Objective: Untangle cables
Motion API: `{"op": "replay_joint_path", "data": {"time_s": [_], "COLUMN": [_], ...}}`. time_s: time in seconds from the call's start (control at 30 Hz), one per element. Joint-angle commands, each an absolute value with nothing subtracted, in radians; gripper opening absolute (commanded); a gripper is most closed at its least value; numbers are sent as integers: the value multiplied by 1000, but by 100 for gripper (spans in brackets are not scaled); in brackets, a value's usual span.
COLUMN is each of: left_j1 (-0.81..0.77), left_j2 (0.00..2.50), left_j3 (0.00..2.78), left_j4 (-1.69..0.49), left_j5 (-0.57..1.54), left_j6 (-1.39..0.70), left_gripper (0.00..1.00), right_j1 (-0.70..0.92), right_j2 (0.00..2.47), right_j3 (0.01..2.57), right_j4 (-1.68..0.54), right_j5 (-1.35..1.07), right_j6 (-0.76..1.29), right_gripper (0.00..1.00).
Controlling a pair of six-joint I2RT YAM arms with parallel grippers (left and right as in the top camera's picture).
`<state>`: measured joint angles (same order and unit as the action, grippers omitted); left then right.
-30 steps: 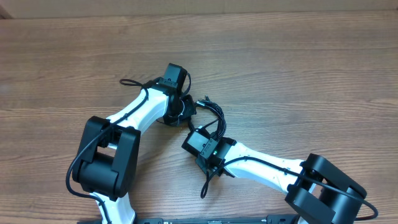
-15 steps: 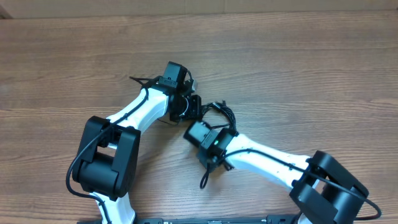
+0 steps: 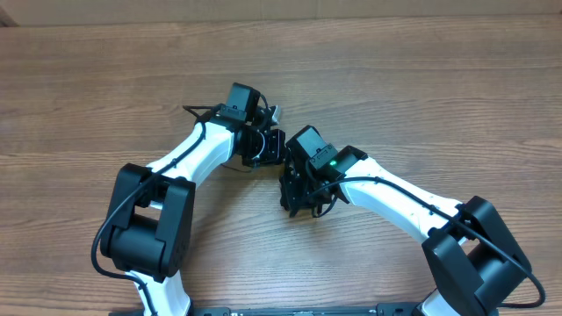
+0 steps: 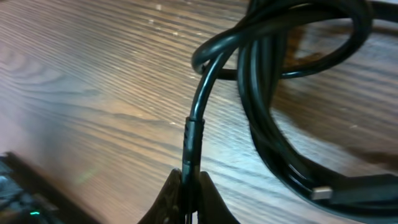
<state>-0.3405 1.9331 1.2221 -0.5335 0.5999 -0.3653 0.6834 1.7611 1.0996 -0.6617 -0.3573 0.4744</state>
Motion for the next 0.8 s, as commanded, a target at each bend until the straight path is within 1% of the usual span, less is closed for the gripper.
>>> {"op": "replay_joint_path", "data": {"time_s": [0.0,0.13,0.33,0.53,0.77], "left_j1": [-331,-287,-234,-234,-234], "left_j2": [1942,1942,1942,1942,1942], "left_j3": [1209,1209,1209,1209,1209], "left_j4": [-569,-588,-606,-605,-605], "left_j5": [727,772,939,952,982], "left_j6": [-279,-258,-164,-152,-127], "left_gripper": [4,4,4,4,4], "right_j1": [647,611,550,541,542], "right_j2": [1753,1753,1759,1764,1764], "right_j3": [1132,1132,1132,1132,1123], "right_j4": [-622,-584,-493,-424,-417], "right_j5": [-293,-291,-293,-289,-280], "right_j6": [648,696,738,778,788], "right_gripper": [4,4,4,4,4]}}
